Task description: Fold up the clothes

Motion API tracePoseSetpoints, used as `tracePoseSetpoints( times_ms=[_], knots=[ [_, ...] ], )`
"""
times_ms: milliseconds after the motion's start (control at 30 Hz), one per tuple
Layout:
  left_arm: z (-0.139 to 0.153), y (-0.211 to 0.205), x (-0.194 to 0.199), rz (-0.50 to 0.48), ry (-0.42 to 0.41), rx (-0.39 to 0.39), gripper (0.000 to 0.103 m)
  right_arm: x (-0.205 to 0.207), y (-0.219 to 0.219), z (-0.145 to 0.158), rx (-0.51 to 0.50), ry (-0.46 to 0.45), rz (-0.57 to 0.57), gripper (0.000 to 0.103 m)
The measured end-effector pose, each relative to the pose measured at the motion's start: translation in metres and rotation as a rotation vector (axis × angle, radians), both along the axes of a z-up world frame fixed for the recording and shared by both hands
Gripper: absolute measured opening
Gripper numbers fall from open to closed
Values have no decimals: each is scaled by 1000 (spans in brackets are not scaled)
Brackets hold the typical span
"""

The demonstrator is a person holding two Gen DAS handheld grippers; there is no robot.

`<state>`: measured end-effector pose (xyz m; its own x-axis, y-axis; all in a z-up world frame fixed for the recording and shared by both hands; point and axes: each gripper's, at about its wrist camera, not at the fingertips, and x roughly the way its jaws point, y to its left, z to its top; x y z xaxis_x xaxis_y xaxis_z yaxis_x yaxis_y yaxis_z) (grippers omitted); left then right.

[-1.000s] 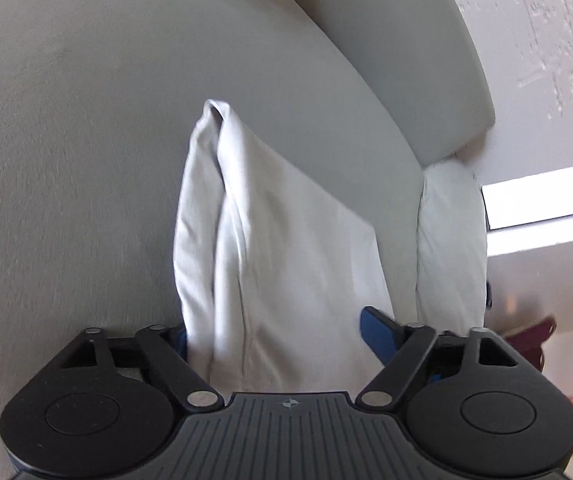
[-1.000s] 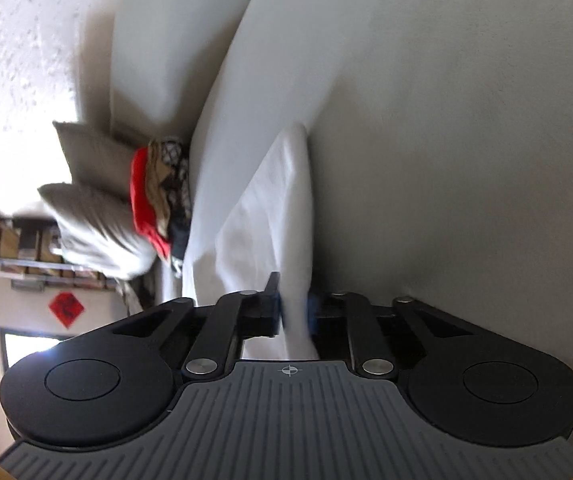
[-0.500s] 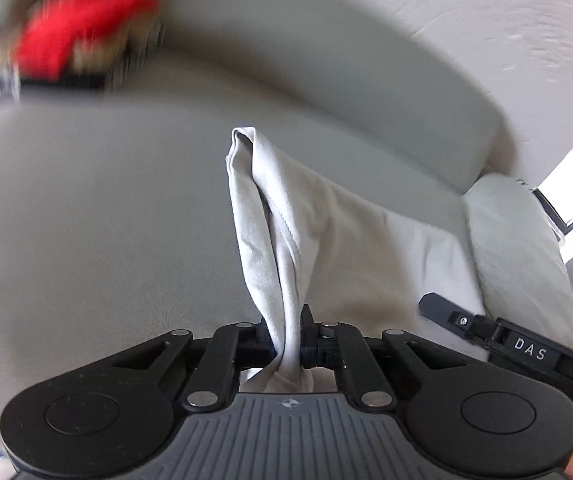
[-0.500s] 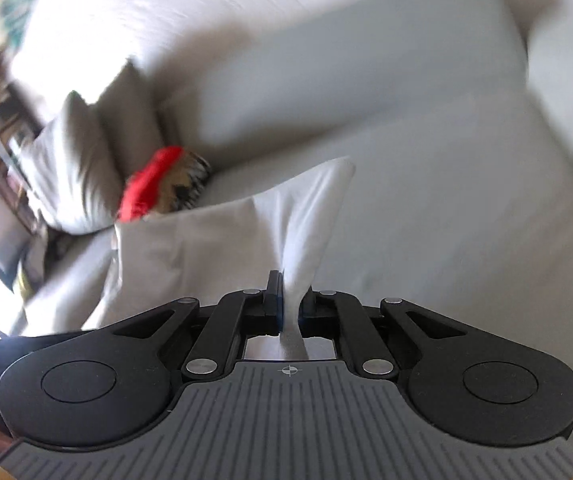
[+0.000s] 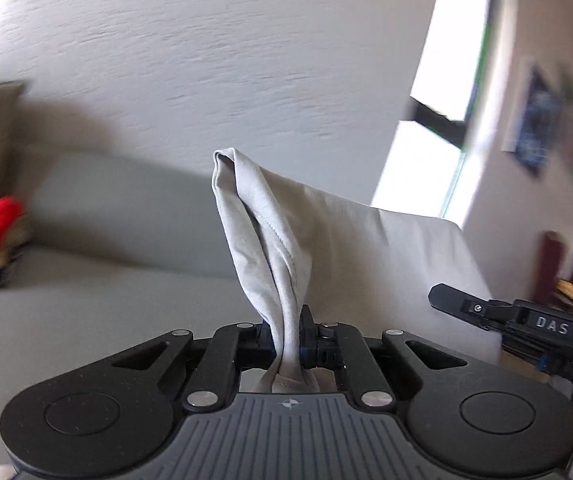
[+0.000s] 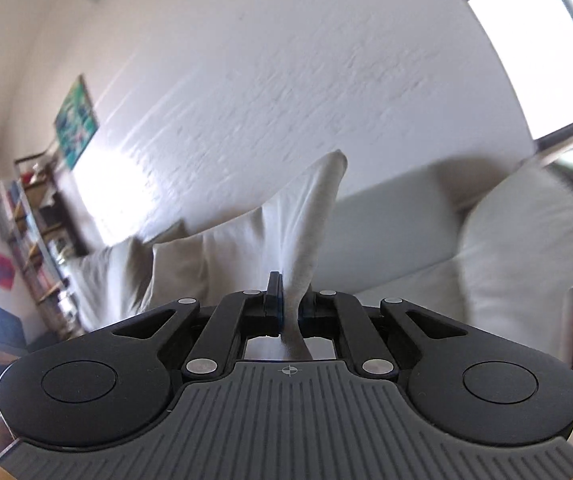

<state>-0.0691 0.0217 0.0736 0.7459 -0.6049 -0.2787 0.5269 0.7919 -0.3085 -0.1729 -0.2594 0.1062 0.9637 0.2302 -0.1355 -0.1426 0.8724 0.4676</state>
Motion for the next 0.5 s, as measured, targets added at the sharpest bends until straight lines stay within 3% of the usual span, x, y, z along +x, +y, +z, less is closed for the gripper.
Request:
tracePoseSetpoints(
  times_ms=[100, 200, 367, 500],
  knots=[
    [15, -42, 8, -150, 45, -27, 7, -24, -51, 13, 32, 53, -94, 6],
    [11, -95, 25, -271, 117, -34, 7, -32, -89, 7, 49, 110, -200, 6],
    [-23, -183, 53, -395, 187, 31, 7, -29, -140, -38, 12, 174, -346, 6],
    [-58, -238, 90, -427, 272, 91, 7, 6, -178, -78, 49, 232, -402, 6]
  ],
)
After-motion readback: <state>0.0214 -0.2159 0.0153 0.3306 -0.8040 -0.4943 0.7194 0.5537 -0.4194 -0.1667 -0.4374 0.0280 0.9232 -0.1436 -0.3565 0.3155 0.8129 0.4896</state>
